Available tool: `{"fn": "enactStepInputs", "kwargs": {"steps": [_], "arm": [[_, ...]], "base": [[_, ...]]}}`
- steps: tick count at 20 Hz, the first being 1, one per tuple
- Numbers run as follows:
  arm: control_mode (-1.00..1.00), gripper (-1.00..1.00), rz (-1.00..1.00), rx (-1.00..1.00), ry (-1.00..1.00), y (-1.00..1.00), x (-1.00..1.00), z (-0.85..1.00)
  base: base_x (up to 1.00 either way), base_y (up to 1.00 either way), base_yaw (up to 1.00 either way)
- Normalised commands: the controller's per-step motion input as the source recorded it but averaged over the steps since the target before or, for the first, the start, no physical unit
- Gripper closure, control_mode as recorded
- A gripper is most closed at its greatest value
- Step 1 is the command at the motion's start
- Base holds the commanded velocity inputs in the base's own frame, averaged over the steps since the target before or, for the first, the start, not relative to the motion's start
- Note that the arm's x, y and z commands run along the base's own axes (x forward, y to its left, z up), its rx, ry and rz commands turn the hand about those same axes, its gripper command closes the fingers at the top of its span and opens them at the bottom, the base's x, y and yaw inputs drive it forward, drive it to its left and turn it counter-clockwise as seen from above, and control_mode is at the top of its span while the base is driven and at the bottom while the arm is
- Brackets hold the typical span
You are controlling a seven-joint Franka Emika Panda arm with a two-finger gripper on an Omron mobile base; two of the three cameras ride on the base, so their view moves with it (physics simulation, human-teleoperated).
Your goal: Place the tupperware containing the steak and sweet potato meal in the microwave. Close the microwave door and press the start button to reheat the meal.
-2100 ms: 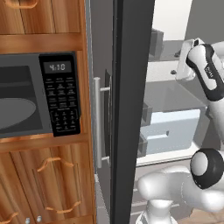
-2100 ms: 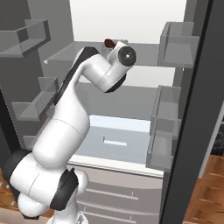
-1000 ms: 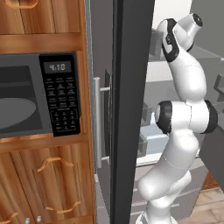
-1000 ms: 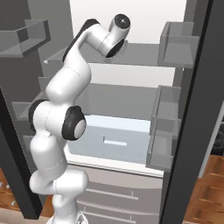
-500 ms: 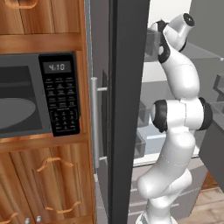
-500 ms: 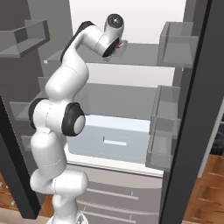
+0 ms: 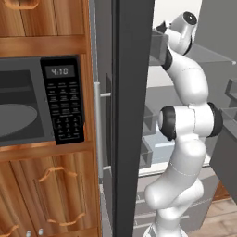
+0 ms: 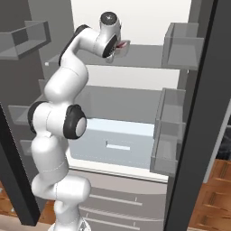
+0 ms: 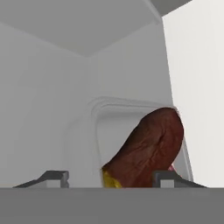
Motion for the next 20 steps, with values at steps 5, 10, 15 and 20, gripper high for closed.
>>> {"fn": "enactStepInputs", "kwargs": {"steps": [5, 10, 15, 20], "arm": [[-1.00, 1.00, 0.02, -0.06, 0.04, 0.00, -0.12, -0.27], [-1.00, 1.00, 0.00, 0.00, -0.12, 0.00, -0.76, -0.09], [-1.00, 1.00, 0.00, 0.02, -0.12, 0.00, -0.92, 0.00], [-1.00, 1.00, 0.00, 0.03, -0.13, 0.02, -1.00, 0.00]], "base": [[0.00, 0.00, 0.00], [0.00, 0.00, 0.00], [0.00, 0.00, 0.00], [0.00, 0.00, 0.00]]}}
